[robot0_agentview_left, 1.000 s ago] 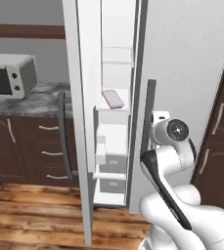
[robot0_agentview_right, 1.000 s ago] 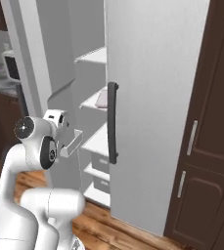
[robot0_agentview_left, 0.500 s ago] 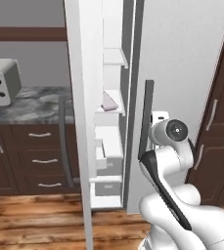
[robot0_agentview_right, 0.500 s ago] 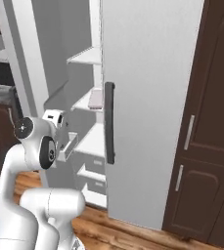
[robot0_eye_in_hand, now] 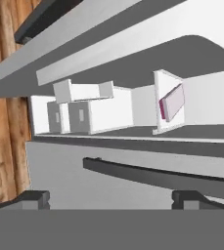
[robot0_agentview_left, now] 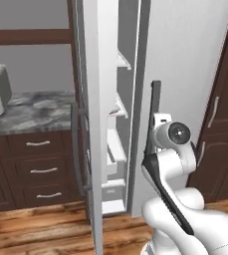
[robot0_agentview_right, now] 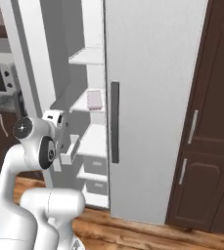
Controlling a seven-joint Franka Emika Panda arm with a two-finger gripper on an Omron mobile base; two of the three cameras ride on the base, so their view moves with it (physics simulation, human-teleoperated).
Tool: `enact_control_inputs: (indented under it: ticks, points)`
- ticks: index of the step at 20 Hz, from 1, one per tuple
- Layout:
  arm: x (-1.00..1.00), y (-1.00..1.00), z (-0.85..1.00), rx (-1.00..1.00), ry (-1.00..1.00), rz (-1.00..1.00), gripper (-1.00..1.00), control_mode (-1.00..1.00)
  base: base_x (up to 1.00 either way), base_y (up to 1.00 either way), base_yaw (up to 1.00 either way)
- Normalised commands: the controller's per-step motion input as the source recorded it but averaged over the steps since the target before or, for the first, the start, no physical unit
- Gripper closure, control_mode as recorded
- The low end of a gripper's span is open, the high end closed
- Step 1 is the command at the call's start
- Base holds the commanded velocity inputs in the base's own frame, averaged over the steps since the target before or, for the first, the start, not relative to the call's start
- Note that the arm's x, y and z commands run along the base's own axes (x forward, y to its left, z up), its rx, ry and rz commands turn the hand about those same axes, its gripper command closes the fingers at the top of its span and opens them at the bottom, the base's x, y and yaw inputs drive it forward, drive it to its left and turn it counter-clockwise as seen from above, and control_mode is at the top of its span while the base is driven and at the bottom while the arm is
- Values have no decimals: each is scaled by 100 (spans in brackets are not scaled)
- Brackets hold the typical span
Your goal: The ice cube tray has been filled with water. Take the tray and place it in the freezer to make ice. Close the freezer door after placing the tray.
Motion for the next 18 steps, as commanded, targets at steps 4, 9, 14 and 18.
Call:
enact_control_inputs:
  ticks: [4,9,14,18]
  points:
    - [0,0,0,0,0,0,-100,100,-41,4,-25]
    - [0,0,0,0,0,0,-100,100,-46,20,-23]
    - [0,0,0,0,0,0,-100,100,-10,60,-12]
    - [0,0,0,0,0,0,-100,100,0,49,-1]
